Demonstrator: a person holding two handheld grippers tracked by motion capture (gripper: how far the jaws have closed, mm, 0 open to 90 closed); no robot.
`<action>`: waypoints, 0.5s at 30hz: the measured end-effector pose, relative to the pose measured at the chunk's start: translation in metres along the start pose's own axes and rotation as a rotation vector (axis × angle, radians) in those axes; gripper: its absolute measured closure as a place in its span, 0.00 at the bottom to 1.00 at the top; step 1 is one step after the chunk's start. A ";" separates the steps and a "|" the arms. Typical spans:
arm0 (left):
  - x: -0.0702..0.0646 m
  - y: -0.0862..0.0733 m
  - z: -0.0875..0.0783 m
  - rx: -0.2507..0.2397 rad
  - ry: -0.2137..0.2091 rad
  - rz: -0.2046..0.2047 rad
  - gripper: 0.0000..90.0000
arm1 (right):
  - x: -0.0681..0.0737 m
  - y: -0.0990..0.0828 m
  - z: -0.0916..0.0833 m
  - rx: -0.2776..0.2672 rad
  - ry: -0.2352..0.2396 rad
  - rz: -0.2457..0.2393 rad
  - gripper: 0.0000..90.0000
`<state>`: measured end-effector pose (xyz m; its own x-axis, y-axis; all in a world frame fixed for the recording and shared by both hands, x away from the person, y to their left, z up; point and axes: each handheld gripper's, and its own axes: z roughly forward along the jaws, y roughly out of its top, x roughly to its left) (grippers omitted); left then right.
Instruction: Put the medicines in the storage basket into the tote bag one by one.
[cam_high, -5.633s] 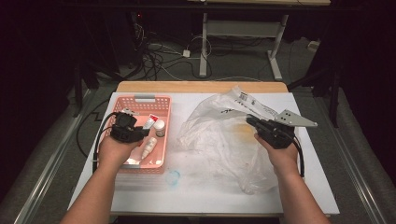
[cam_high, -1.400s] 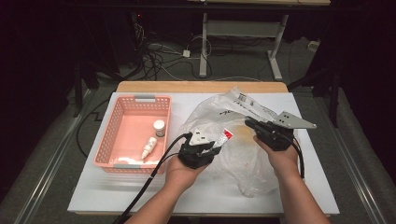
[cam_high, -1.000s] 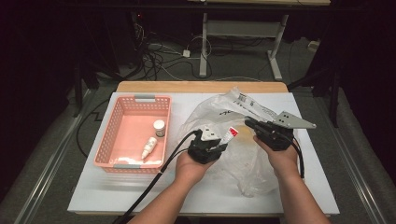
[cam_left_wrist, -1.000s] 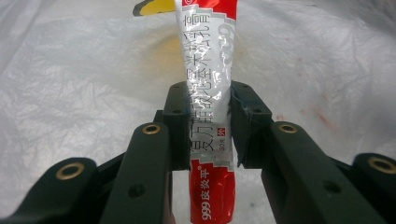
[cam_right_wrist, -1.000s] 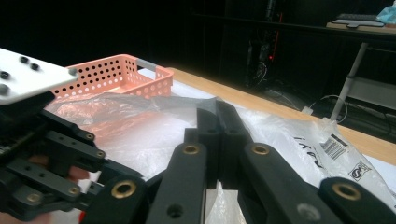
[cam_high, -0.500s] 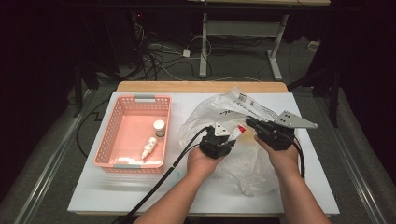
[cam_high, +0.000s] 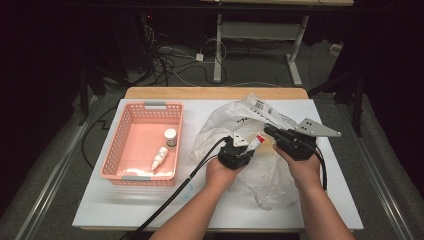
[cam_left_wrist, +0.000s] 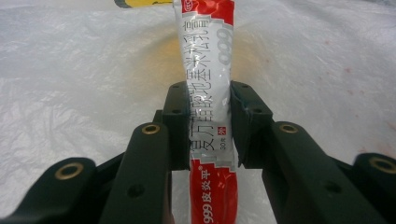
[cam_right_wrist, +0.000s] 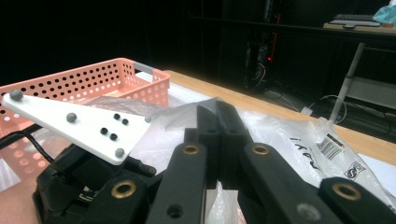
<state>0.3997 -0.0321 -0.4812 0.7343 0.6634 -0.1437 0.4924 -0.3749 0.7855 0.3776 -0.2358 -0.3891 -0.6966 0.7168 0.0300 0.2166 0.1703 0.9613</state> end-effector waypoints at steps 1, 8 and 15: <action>0.000 0.000 0.001 -0.001 0.002 -0.003 0.76 | 0.000 0.000 0.000 0.000 0.000 0.000 1.00; 0.000 0.002 -0.003 0.010 -0.025 -0.017 0.55 | -0.001 -0.001 0.000 0.003 0.001 0.001 1.00; -0.006 0.000 -0.013 0.006 -0.082 0.002 0.46 | 0.000 0.000 0.000 0.003 -0.001 0.002 1.00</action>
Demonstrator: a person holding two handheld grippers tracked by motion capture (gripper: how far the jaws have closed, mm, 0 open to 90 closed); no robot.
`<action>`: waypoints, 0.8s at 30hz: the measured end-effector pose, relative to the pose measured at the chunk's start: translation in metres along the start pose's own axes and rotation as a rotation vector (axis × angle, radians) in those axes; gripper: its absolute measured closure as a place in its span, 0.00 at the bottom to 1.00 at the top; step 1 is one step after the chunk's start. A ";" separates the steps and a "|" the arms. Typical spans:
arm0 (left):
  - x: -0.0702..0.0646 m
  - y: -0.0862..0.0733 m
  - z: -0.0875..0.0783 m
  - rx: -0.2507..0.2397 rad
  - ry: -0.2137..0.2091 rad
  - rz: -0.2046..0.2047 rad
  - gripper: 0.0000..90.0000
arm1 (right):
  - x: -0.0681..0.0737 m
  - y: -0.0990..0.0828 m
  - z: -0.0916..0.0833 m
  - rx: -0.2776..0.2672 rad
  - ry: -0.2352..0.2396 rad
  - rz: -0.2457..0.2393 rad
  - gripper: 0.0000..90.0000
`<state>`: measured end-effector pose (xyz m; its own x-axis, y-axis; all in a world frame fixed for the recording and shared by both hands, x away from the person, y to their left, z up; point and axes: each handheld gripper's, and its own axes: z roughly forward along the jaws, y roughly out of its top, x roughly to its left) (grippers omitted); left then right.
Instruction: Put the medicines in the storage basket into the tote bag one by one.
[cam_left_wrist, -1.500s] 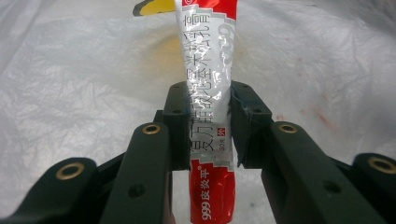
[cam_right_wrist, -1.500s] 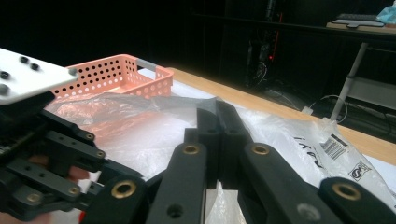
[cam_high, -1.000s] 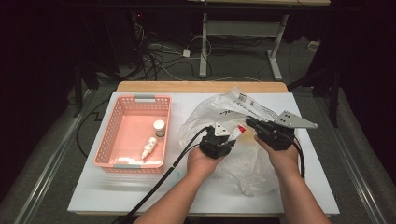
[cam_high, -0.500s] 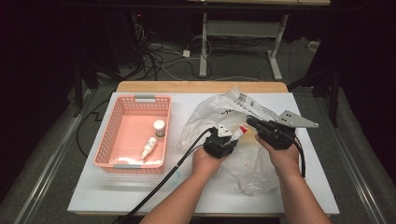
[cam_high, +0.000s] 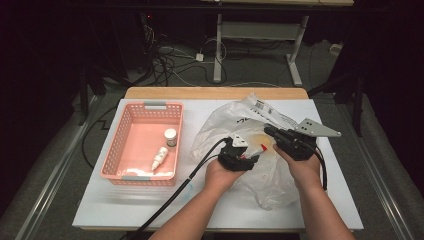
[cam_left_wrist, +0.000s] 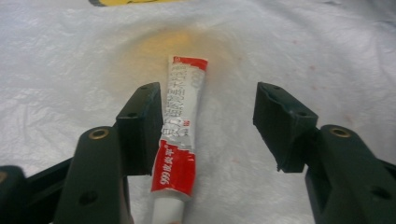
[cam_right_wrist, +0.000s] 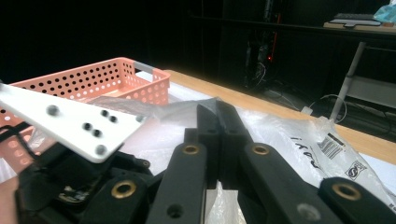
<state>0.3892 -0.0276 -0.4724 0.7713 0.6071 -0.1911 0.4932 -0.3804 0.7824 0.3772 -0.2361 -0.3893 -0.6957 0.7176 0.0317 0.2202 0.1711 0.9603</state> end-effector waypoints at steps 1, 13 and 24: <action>-0.002 0.000 -0.002 -0.005 -0.006 0.001 0.44 | 0.000 0.000 0.000 0.000 0.000 0.001 1.00; -0.016 -0.007 -0.031 -0.031 -0.091 0.015 0.31 | 0.000 0.000 -0.001 -0.002 0.001 -0.003 1.00; -0.025 -0.018 -0.060 -0.029 -0.097 0.013 0.16 | 0.000 0.000 -0.001 0.000 -0.001 -0.002 1.00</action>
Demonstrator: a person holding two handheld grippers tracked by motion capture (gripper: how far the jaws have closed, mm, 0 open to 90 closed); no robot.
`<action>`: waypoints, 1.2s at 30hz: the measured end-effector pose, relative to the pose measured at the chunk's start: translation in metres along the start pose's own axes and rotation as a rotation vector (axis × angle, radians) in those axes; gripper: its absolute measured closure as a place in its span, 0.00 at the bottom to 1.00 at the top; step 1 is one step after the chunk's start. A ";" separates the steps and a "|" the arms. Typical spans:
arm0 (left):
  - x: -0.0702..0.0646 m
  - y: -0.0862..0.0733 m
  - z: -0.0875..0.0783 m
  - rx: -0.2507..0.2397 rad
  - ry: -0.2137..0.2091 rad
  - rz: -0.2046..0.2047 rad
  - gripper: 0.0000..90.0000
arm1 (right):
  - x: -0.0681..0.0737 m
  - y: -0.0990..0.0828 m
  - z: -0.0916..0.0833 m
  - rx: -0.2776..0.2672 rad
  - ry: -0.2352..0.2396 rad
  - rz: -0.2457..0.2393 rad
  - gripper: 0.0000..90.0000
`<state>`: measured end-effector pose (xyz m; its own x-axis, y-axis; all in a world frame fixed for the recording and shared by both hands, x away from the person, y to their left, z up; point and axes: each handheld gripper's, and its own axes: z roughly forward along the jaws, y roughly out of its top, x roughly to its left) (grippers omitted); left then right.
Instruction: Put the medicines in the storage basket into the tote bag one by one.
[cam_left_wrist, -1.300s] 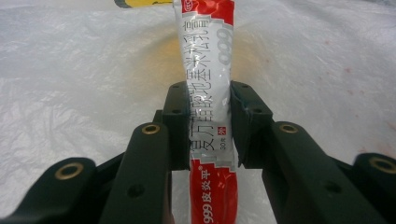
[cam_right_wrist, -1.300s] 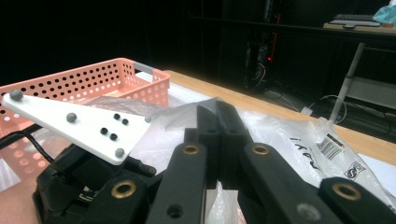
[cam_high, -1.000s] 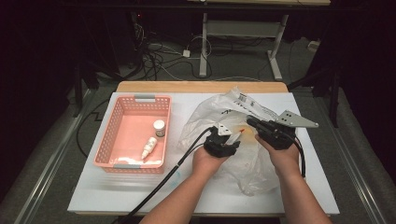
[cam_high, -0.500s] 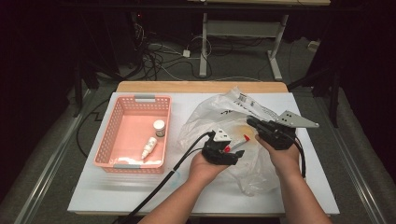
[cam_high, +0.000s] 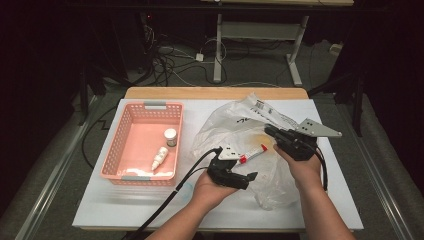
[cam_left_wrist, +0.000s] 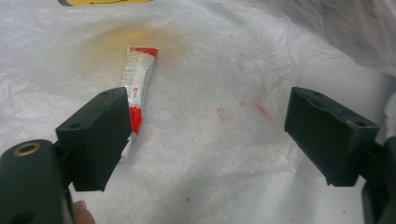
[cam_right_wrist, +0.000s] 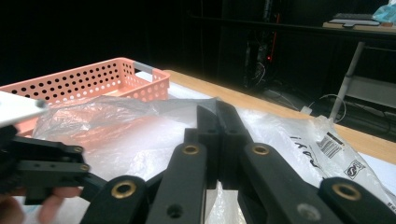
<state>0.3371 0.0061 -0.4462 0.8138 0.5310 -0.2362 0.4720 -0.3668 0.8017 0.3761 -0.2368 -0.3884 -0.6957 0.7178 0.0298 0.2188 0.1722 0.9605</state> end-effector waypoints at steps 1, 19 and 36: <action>-0.002 -0.001 -0.004 -0.008 0.001 0.000 0.15 | 0.000 0.000 0.000 0.000 0.000 -0.001 1.00; -0.003 -0.018 -0.072 -0.035 0.050 0.015 0.00 | 0.003 0.001 -0.001 0.001 -0.002 -0.009 1.00; 0.025 -0.045 -0.119 -0.046 0.138 -0.047 0.00 | 0.001 0.001 -0.001 0.000 -0.008 -0.006 1.00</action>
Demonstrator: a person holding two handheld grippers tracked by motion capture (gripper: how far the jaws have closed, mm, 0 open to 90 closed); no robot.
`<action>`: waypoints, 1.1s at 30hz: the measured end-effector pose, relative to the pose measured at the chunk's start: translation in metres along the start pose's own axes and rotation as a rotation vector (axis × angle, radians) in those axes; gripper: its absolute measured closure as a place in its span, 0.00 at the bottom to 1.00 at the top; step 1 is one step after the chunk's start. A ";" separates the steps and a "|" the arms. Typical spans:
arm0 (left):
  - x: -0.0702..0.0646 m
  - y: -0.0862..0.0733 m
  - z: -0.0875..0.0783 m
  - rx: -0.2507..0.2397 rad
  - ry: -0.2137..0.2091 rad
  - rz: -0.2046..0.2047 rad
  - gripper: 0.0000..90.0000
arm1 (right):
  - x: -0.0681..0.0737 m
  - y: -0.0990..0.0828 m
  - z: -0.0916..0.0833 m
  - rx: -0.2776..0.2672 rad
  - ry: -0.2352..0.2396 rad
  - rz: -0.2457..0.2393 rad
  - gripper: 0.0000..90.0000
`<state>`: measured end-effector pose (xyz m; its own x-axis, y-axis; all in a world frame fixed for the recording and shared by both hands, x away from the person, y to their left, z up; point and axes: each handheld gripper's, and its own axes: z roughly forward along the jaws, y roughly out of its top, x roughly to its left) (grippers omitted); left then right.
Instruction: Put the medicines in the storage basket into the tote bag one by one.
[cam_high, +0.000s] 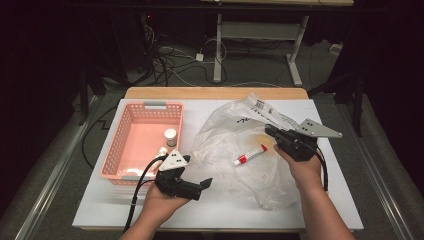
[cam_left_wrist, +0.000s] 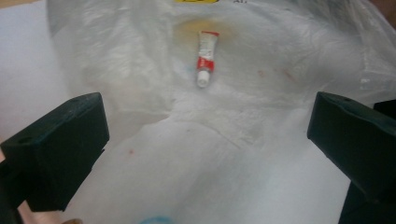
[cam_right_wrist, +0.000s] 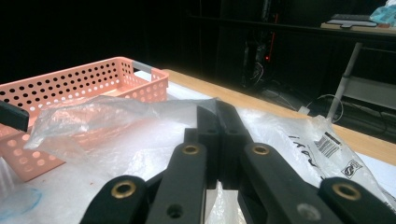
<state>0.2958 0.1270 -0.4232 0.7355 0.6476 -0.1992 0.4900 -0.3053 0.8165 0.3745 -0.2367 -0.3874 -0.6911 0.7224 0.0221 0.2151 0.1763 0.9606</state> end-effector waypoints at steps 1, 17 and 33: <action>0.002 -0.001 -0.002 0.000 0.007 -0.004 0.00 | 0.000 0.000 0.000 -0.001 0.000 0.000 1.00; 0.043 -0.009 -0.033 -0.010 0.156 -0.074 0.00 | 0.002 0.000 0.001 0.002 0.009 -0.004 1.00; 0.077 -0.023 -0.059 -0.017 0.278 -0.165 0.00 | 0.000 0.001 -0.002 -0.006 0.004 -0.002 1.00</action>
<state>0.3137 0.2249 -0.4249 0.4897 0.8540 -0.1758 0.5823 -0.1702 0.7950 0.3735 -0.2378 -0.3859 -0.6939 0.7197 0.0214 0.2099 0.1738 0.9622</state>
